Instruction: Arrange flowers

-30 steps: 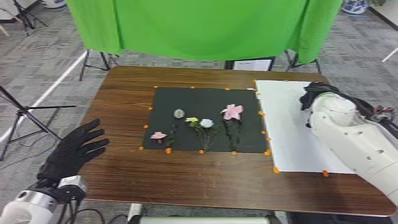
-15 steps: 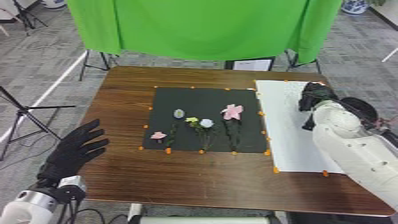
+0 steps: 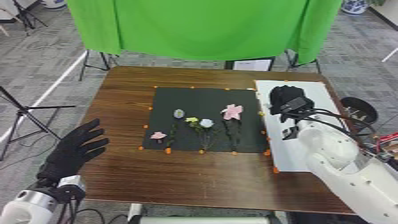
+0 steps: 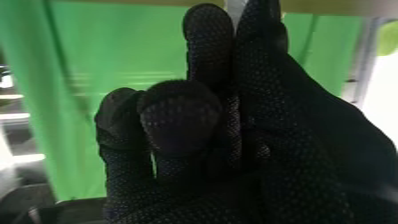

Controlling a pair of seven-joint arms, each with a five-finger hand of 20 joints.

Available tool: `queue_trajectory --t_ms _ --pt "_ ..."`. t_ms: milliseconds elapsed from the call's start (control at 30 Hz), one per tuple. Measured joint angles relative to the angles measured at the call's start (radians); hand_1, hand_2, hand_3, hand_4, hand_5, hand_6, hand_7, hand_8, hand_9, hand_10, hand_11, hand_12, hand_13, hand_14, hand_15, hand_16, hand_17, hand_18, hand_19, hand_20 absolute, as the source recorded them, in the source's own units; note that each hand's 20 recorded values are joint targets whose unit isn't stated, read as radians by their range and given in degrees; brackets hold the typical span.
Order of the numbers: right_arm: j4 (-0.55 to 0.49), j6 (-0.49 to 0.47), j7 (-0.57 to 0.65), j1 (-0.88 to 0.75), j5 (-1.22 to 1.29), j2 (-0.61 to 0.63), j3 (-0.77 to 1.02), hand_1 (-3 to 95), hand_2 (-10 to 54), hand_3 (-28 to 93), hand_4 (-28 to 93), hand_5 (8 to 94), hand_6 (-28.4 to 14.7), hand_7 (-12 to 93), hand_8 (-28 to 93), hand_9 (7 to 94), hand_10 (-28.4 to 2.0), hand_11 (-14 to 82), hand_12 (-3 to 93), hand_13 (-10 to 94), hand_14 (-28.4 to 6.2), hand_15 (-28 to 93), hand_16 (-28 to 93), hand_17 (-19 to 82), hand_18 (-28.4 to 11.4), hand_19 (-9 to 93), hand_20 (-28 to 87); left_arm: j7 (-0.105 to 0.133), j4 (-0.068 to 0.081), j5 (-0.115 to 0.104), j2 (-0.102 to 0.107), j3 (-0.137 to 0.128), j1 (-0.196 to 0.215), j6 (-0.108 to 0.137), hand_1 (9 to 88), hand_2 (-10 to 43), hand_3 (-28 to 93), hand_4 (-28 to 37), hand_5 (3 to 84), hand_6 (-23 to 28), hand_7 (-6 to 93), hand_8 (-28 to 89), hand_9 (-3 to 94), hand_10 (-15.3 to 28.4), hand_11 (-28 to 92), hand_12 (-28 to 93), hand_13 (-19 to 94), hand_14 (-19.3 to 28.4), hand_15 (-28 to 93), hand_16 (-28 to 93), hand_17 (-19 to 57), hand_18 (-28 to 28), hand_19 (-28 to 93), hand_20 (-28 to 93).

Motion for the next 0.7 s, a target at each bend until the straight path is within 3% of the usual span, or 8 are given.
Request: queue_trajectory --t_ms 533,700 --pt "-0.039 -0.001 -0.013 -0.093 0.008 -0.031 -0.022 42.9 -9.5 85 -28 69.4 3.6 50 -1 91.2 -3.7 11.2 44.3 83 -1.9 67 29 37 -18.6 85 48 -0.004 0.0 0.0 -0.001 -0.001 0.0 -0.004 27.4 0.4 69 -25.7 25.7 3.3 23.1 -12 21.9 12.7 26 16 18 16.7 40 -3 -9.4 22.3 43 11" --pt "-0.042 -0.005 -0.015 -0.088 0.016 -0.047 -0.026 36.7 -9.5 80 -28 67.1 3.0 49 -1 84.9 -5.3 24.0 33.4 81 -2.5 69 28 35 -19.0 84 49 -0.005 0.0 0.0 -0.001 -0.001 0.0 -0.004 27.3 0.4 69 -25.7 25.7 3.2 23.1 -12 21.9 12.7 26 16 18 16.6 40 -3 -9.4 22.3 43 11"
